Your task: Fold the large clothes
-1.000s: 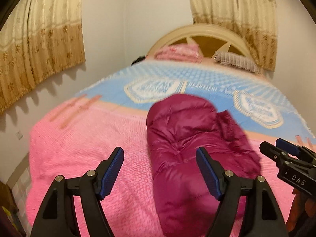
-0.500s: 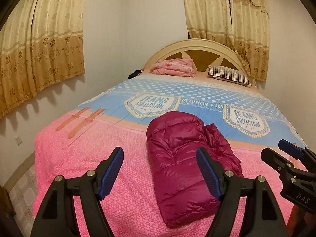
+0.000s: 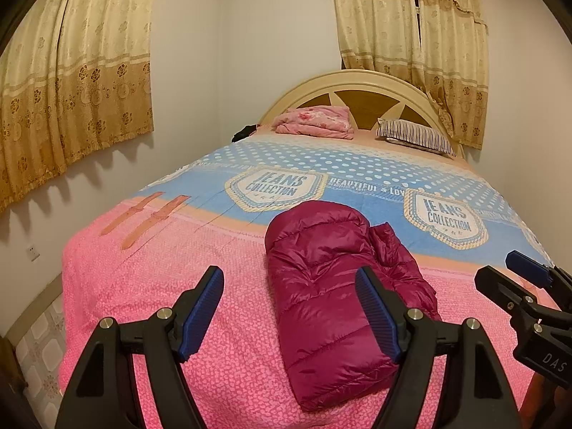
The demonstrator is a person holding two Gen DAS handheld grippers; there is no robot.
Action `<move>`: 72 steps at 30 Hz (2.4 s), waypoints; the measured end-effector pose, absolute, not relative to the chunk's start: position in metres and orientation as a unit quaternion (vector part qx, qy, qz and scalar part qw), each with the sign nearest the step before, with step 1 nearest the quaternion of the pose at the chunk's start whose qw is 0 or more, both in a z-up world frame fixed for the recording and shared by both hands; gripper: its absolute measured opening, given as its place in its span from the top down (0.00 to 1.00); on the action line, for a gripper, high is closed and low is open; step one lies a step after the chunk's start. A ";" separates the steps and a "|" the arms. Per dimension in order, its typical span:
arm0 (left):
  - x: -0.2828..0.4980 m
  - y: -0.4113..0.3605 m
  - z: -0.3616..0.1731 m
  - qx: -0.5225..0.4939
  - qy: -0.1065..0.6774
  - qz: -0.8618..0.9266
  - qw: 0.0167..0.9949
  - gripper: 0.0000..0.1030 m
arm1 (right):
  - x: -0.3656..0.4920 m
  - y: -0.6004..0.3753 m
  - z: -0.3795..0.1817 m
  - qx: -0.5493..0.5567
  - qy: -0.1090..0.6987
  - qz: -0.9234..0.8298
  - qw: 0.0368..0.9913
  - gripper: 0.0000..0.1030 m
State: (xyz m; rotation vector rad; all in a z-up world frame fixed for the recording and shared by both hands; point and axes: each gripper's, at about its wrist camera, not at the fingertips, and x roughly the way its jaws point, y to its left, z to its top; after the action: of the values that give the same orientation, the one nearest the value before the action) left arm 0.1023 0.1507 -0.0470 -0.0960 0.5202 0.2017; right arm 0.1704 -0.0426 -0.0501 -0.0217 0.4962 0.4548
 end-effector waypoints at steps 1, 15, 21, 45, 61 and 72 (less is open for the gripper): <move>0.102 0.151 -0.047 -0.047 0.257 0.100 0.960 0.26 | 0.170 -0.042 -0.050 -0.011 0.244 0.224 0.944 0.25; 0.105 0.150 -0.050 -0.046 0.263 0.102 0.958 0.26 | 0.169 -0.042 -0.054 -0.009 0.247 0.227 0.942 0.25; 0.105 0.150 -0.051 -0.047 0.263 0.103 0.958 0.26 | 0.167 -0.041 -0.054 -0.009 0.248 0.229 0.941 0.25; 0.108 0.152 -0.053 -0.054 0.270 0.109 0.955 0.26 | 0.163 -0.039 -0.053 -0.007 0.245 0.229 0.942 0.25; 0.110 0.153 -0.054 -0.059 0.276 0.105 0.954 0.16 | 0.163 -0.037 -0.050 -0.008 0.244 0.231 0.942 0.25; 0.108 0.147 -0.058 -0.029 0.263 0.129 0.956 0.05 | 0.162 -0.035 -0.053 -0.013 0.247 0.237 0.940 0.25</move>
State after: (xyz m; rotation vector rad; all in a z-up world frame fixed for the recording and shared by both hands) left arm 0.1076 0.1470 -0.0582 -0.0594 0.5332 0.2610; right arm 0.1621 -0.0345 -0.0528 -0.0262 0.5038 0.4838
